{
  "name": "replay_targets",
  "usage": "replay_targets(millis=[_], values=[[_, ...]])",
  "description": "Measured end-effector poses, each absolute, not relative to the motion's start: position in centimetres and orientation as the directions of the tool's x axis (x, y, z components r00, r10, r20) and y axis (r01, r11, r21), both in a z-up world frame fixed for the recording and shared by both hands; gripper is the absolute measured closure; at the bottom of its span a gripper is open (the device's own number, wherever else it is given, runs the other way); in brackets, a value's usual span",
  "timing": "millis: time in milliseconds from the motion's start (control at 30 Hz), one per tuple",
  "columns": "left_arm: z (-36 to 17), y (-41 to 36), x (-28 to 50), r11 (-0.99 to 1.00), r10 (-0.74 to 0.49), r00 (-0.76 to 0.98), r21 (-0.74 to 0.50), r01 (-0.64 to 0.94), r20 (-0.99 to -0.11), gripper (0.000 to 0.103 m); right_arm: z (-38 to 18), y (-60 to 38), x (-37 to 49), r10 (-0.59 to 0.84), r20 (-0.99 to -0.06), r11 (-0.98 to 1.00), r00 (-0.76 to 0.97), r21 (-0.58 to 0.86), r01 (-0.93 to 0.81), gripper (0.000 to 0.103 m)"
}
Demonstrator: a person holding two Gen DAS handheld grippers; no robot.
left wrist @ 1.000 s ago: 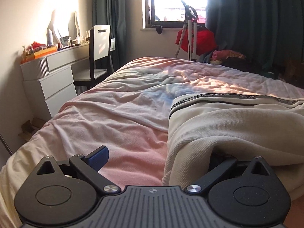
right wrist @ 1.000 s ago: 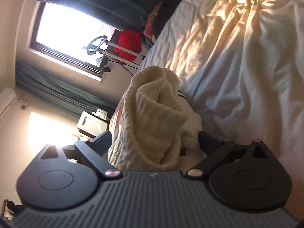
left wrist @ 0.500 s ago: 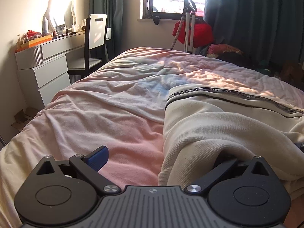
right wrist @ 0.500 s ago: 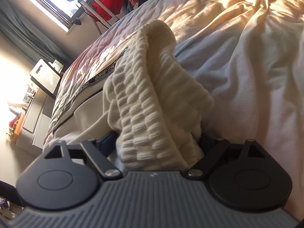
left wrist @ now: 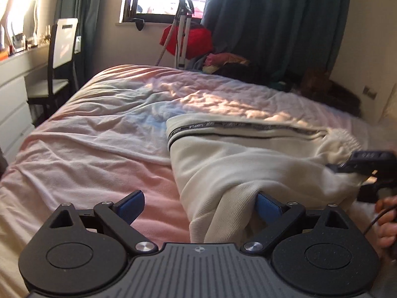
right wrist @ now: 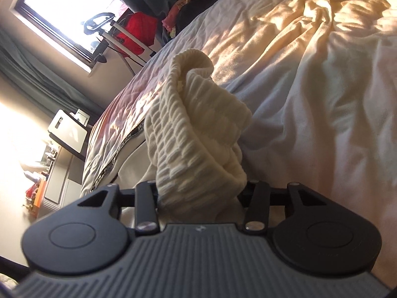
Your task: Fold clothes
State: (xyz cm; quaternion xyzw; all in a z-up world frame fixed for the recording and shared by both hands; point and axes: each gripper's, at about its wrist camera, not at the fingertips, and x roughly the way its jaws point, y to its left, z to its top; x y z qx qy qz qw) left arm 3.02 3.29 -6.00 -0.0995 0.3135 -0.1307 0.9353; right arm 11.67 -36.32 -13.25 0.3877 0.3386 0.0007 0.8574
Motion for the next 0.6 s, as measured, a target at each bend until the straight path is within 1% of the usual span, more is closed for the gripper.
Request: replay_targets(millis=[67,100,167,200,267,300,367,433,500,533,600], values=[[-6.6,5.7,4.1,0.875,-0.374,0.771,-0.472,0.110,-0.515,0.000,-13.3,-36.2,11.6,0.261,-0.582,0.698,0.770,0.665,0.266,0.055],[-7.1,6.6,4.9,0.830,-0.405,0.764,-0.552,0.077,-0.502,0.001,-13.3,-36.1,11.6,0.259,-0.583,0.699,0.770,0.664,0.267,0.055],[-9.0,7.2,7.0,0.746,-0.478,0.720,-0.665,0.032,-0.503,0.003,-13.5,-35.9,11.8,0.253,-0.585,0.699,0.770,0.661,0.272,0.055],[-10.0,7.0,8.1,0.717,-0.508,0.694,-0.697,0.012,-0.511,0.005,-13.6,-36.0,11.8,0.253,-0.587,0.695,0.769,0.663,0.278,0.055],[-11.6,6.0,9.7,0.691,-0.547,0.648,-0.723,-0.010,-0.531,0.005,-13.9,-36.0,11.8,0.253,-0.589,0.688,0.768,0.667,0.285,0.055],[-12.3,5.4,10.4,0.692,-0.557,0.623,-0.722,-0.018,-0.549,0.006,-14.0,-36.0,11.8,0.253,-0.589,0.686,0.767,0.669,0.287,0.055],[-13.0,4.6,10.9,0.696,-0.563,0.612,-0.718,-0.012,-0.556,0.005,-14.1,-36.0,11.8,0.254,-0.591,0.684,0.766,0.670,0.290,0.055],[-12.9,4.4,10.9,0.709,-0.552,0.620,-0.705,-0.003,-0.557,0.009,-14.1,-36.0,11.8,0.253,-0.592,0.683,0.766,0.669,0.291,0.055],[-12.7,4.3,10.5,0.725,-0.540,0.630,-0.689,0.011,-0.559,0.023,-14.0,-35.9,11.8,0.251,-0.592,0.685,0.766,0.668,0.292,0.055],[-12.4,4.2,10.2,0.742,-0.531,0.636,-0.670,0.029,-0.560,0.027,-13.6,-35.8,11.6,0.253,-0.581,0.691,0.773,0.668,0.276,0.055],[-11.7,4.0,9.8,0.774,-0.513,0.653,-0.630,0.070,-0.558,0.043,-12.6,-35.6,11.3,0.258,-0.559,0.702,0.788,0.669,0.245,0.056]])
